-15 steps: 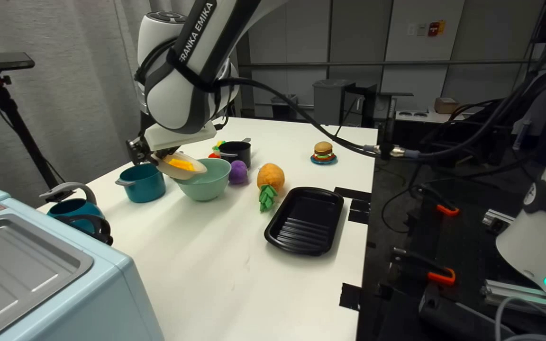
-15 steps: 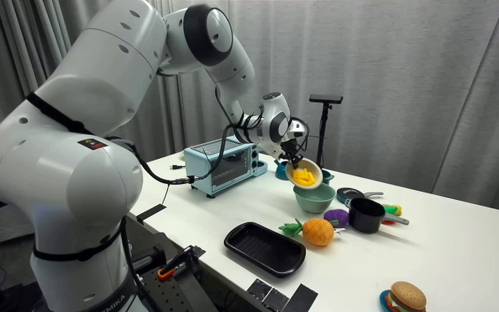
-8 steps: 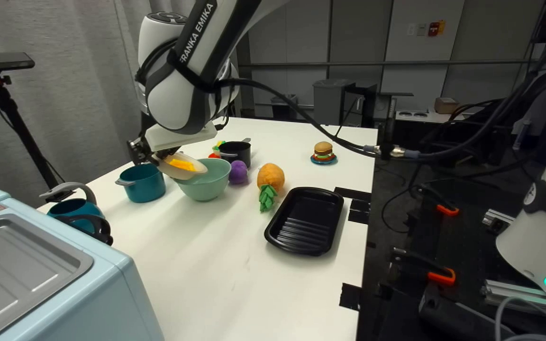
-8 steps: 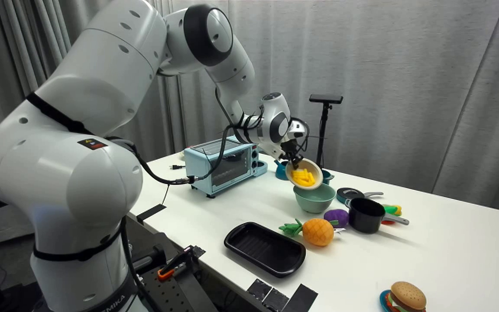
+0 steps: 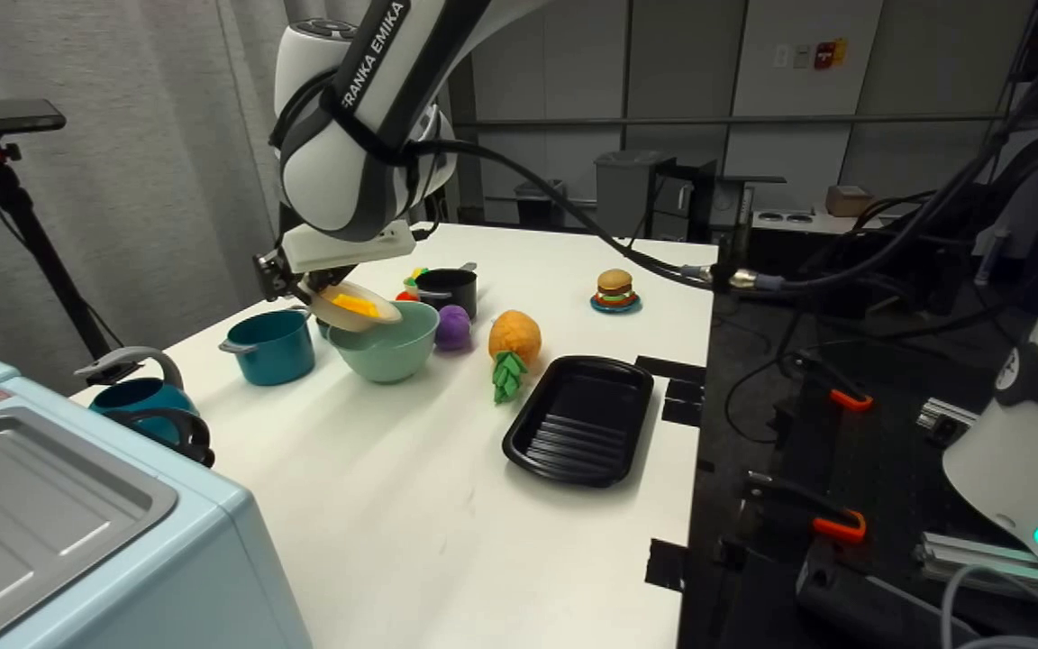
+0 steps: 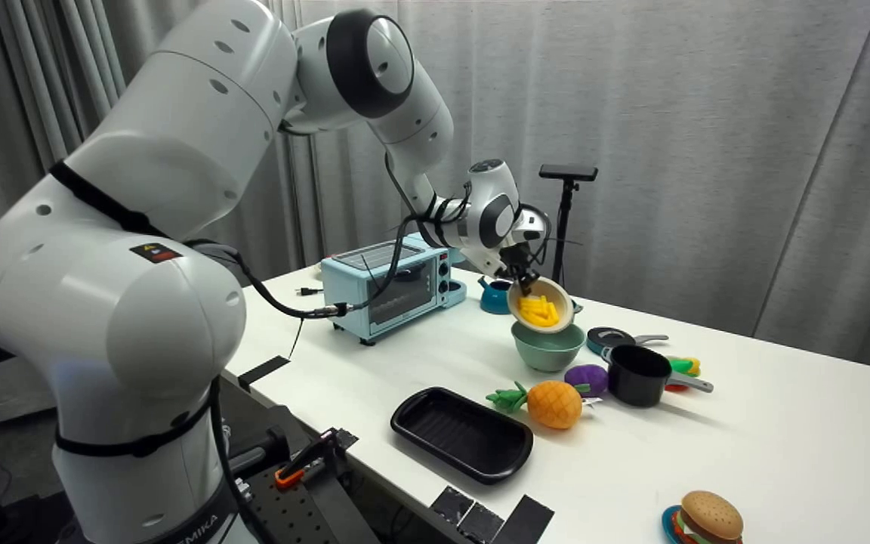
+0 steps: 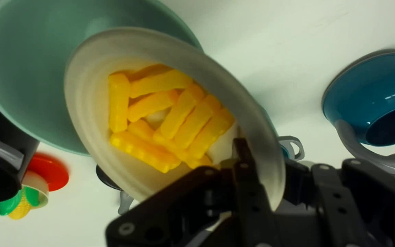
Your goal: Pick the plate then pour the potatoes fries into the bowl
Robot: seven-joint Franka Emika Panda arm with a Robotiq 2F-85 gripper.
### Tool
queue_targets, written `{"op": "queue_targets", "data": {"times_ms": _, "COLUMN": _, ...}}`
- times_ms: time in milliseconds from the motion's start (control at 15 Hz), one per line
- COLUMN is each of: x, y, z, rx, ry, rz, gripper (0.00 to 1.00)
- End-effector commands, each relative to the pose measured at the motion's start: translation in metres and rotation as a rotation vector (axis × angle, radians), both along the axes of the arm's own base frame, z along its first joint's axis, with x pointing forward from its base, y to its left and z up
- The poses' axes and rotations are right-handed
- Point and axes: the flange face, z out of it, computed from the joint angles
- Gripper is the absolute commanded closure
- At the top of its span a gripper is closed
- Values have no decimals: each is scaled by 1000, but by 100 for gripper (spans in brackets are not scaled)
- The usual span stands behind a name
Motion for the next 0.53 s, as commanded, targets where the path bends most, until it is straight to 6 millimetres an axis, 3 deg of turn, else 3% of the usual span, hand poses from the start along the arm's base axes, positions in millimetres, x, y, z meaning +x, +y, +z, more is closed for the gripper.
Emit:
{"op": "queue_targets", "data": {"times_ms": 0, "x": 9, "y": -3, "z": -5, "rx": 63, "ry": 52, "rz": -50, "gripper": 99}}
{"op": "queue_targets", "data": {"times_ms": 467, "x": 22, "y": -17, "z": -4, "rx": 139, "ry": 65, "rz": -100, "gripper": 99}}
